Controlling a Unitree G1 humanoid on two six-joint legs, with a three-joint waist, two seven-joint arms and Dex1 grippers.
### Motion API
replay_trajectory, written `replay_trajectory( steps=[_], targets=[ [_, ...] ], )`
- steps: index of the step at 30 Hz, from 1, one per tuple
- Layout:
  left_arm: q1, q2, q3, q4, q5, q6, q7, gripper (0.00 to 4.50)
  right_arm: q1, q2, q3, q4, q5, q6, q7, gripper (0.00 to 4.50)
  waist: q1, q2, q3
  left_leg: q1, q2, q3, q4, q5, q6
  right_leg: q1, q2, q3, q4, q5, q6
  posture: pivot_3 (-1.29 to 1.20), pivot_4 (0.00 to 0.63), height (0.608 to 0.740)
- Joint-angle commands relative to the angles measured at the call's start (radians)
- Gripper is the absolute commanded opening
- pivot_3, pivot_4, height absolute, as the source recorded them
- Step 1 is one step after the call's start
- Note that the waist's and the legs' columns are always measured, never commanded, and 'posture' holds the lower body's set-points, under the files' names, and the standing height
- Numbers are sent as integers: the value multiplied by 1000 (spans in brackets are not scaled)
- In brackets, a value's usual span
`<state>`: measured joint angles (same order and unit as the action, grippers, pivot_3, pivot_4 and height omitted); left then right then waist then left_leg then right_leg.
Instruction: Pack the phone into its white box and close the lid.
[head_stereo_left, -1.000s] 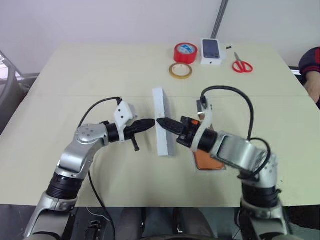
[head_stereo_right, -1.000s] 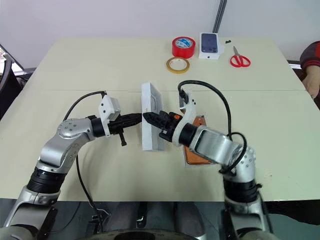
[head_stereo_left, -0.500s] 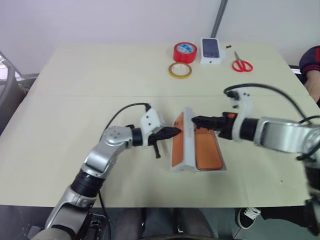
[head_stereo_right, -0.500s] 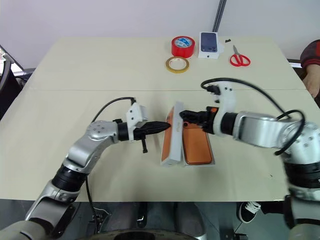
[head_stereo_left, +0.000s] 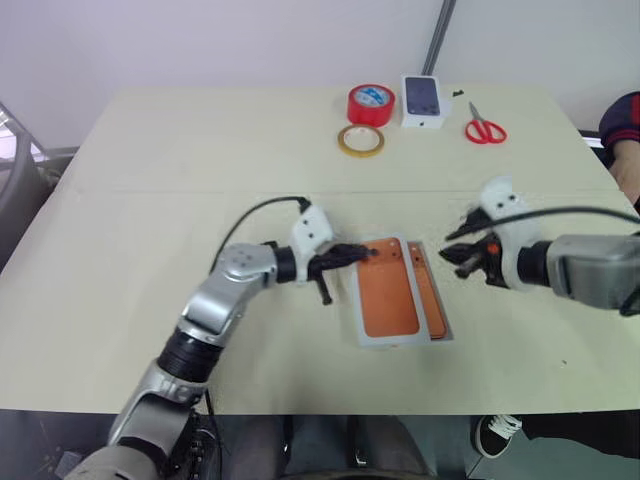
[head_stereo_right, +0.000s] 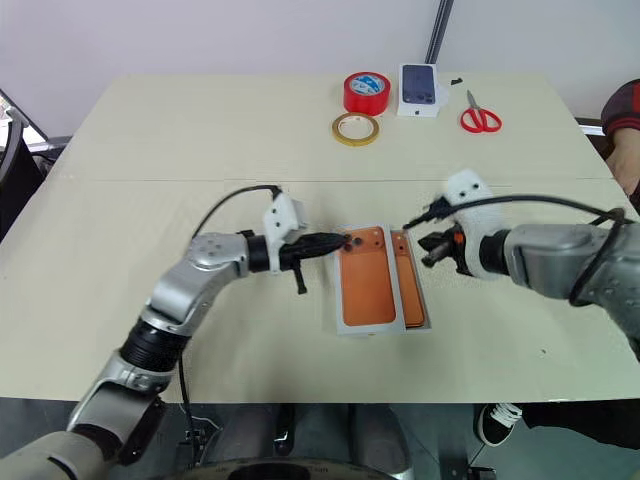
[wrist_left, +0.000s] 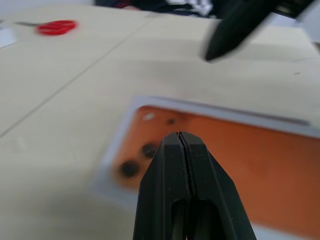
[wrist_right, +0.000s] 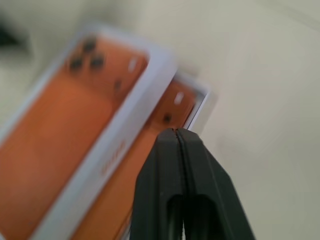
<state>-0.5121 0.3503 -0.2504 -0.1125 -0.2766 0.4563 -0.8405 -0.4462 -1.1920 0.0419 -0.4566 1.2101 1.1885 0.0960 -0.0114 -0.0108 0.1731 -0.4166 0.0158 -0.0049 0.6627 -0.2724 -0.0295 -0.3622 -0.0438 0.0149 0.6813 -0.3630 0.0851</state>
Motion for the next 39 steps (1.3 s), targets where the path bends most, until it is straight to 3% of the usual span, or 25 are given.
replay_trajectory(
  steps=[1, 6, 15, 26, 39],
  targets=[
    [31, 82, 25, -93, -44, 89, -48, 0, 29, -20, 22, -55, -153, -45, 98, 23, 0, 0, 0, 0, 0, 0, 0, 0, 0, 0, 0, 0, 0, 0, 0, 0, 150, 740],
    [61, 159, -62, -143, -22, 128, -118, 0, 71, 8, 39, -75, -266, -66, 198, 23, 4, 0, 0, 0, 0, 0, 0, 0, 0, 0, -1, 0, 0, 0, 0, 0, 150, 740],
    [12, 68, -201, -57, 66, 108, -95, 0, 93, 52, 41, -100, -389, -55, 301, 23, 2, 0, 0, 0, -1, 0, 1, 0, 0, 0, -1, 0, 0, 0, 0, 0, 150, 740],
    [-12, -77, -169, -34, 51, 118, -18, 0, 150, 87, -8, -150, -461, -38, 358, 23, 2, 0, 0, 0, -1, 0, 1, 0, 0, 1, -1, 0, 0, 0, 0, 0, 150, 740],
    [-28, -105, -177, -19, 58, 124, -39, 0, 205, 92, -51, -135, -536, -37, 395, 23, 3, 0, 0, 0, -1, 0, 1, 0, 0, 1, 0, 0, 0, 0, 0, 0, 150, 740]
  ],
)
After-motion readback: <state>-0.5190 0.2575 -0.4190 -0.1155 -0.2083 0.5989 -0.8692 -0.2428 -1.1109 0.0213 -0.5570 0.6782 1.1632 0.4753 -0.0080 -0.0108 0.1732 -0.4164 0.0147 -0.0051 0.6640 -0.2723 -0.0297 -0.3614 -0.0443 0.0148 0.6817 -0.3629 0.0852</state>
